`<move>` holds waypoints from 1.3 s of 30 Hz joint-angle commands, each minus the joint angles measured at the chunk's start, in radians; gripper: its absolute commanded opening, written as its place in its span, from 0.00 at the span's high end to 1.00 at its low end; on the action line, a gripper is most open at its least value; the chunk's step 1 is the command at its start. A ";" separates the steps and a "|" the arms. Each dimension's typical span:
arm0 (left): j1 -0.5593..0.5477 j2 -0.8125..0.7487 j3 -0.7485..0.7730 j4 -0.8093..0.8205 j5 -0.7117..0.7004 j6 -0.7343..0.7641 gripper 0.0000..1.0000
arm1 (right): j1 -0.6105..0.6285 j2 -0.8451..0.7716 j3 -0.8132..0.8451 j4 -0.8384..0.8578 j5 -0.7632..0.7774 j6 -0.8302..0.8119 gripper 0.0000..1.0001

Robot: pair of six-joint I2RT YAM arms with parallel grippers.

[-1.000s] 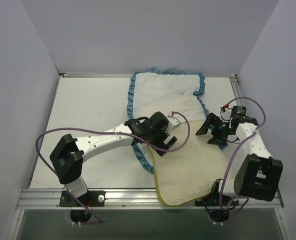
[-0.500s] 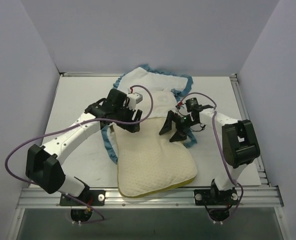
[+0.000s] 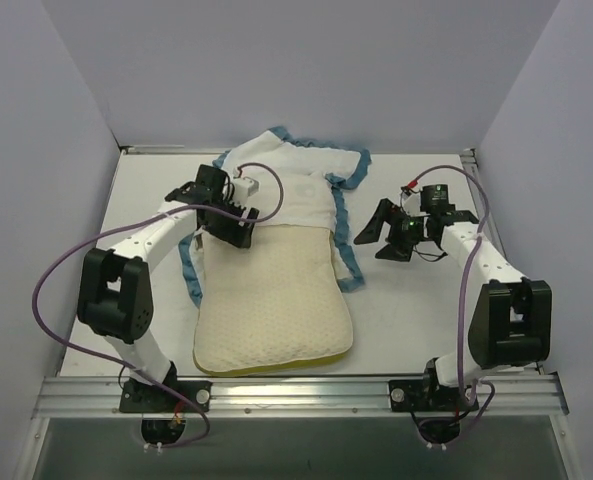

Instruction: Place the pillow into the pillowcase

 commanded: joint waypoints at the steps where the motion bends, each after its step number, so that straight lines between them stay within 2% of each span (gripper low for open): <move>1: -0.042 -0.124 0.090 0.137 0.039 0.069 0.11 | 0.014 0.007 -0.052 -0.068 0.178 -0.133 0.18; 3: -0.155 -0.179 0.090 0.131 0.042 0.025 0.05 | 0.028 0.050 -0.058 -0.008 0.193 -0.135 0.18; 4: -0.212 -0.193 0.086 0.123 -0.002 -0.027 0.02 | 0.034 0.071 -0.052 0.009 0.202 -0.130 0.18; 5: -0.261 -0.204 0.081 0.120 -0.031 -0.056 0.03 | 0.042 0.119 -0.046 0.029 0.198 -0.124 0.18; 6: -0.359 -0.203 0.072 0.114 -0.068 -0.088 0.03 | 0.057 0.137 -0.042 0.041 0.187 -0.100 0.18; 10: -0.520 -0.135 0.070 0.074 -0.263 -0.340 0.02 | 0.098 0.197 -0.055 0.135 0.176 -0.050 0.20; 11: -0.547 -0.088 0.078 0.069 -0.354 -0.387 0.03 | 0.104 0.217 -0.071 0.174 0.172 -0.043 0.21; 13: -0.594 -0.037 0.105 0.065 -0.409 -0.472 0.03 | 0.121 0.245 -0.072 0.208 0.157 -0.030 0.26; 17: -0.617 0.094 0.179 0.051 -0.490 -0.553 0.02 | 0.134 0.318 -0.063 0.236 0.111 -0.010 0.45; 18: -0.611 0.115 0.193 0.048 -0.507 -0.566 0.03 | 0.134 0.323 -0.065 0.241 0.086 -0.004 0.56; 20: -0.587 0.168 0.214 0.040 -0.522 -0.595 0.03 | 0.141 0.314 -0.074 0.260 0.057 0.008 0.69; 21: -0.573 0.179 0.216 0.040 -0.515 -0.607 0.03 | 0.143 0.306 -0.092 0.262 0.048 0.014 0.81; 22: -0.559 0.191 0.215 0.043 -0.489 -0.627 0.02 | 0.149 0.286 -0.106 0.270 0.020 0.017 0.87; 23: -0.526 0.214 0.216 0.045 -0.478 -0.635 0.03 | 0.154 0.271 -0.118 0.273 0.011 0.028 0.99; 24: -0.512 0.227 0.218 0.049 -0.466 -0.639 0.03 | 0.158 0.253 -0.133 0.276 0.002 0.031 1.00; 26: -0.478 0.256 0.224 0.069 -0.412 -0.638 0.22 | 0.166 0.196 -0.183 0.285 -0.038 0.039 1.00; 27: -0.443 0.262 0.231 0.083 -0.388 -0.632 0.35 | 0.169 0.179 -0.196 0.282 -0.049 0.039 1.00; 28: -0.430 0.265 0.241 0.107 -0.371 -0.615 0.71 | 0.172 0.152 -0.210 0.265 -0.066 0.034 1.00; 29: -0.420 0.268 0.253 0.124 -0.368 -0.609 0.87 | 0.178 0.144 -0.212 0.245 -0.104 0.027 1.00; 30: -0.395 0.267 0.294 0.146 -0.363 -0.588 0.98 | 0.192 0.136 -0.212 0.222 -0.120 -0.007 1.00; 33: -0.357 0.262 0.368 0.261 -0.371 -0.564 1.00 | 0.210 0.104 -0.207 0.101 -0.192 -0.102 1.00; 36: -0.329 0.297 0.513 0.304 -0.458 -0.500 1.00 | 0.207 0.061 -0.203 -0.049 -0.254 -0.194 1.00; 37: -0.318 0.306 0.559 0.333 -0.479 -0.459 1.00 | 0.204 0.039 -0.203 -0.140 -0.267 -0.270 1.00; 39: -0.309 0.329 0.583 0.367 -0.536 -0.423 1.00 | 0.203 0.022 -0.200 -0.239 -0.319 -0.352 1.00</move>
